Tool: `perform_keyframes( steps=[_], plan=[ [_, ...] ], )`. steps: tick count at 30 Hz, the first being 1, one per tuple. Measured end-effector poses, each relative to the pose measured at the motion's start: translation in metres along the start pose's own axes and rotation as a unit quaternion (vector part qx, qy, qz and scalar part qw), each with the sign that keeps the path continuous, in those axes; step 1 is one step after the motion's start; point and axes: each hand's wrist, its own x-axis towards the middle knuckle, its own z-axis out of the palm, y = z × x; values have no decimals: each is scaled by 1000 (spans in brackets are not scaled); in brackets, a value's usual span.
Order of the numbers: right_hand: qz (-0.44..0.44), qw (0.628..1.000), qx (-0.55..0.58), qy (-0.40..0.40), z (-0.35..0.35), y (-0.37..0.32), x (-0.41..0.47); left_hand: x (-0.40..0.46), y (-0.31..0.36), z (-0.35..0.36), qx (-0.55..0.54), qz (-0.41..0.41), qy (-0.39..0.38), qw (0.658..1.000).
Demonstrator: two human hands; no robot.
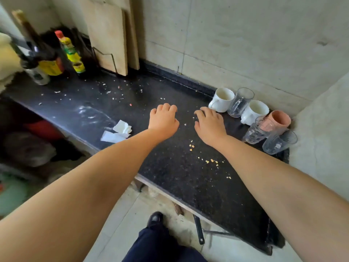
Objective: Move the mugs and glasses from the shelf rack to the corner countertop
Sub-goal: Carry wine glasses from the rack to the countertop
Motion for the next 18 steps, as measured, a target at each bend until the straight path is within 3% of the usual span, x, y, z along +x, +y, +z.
perform_keyframes(
  steps=[9,18],
  plan=[
    [-231,973,-11,-11,5,-175,-11,-134,-125,-67,4,-208,68,976],
    [-417,908,30,-18,24,-409,-95,-347,-259,-126,36,-398,104,911]
  ],
)
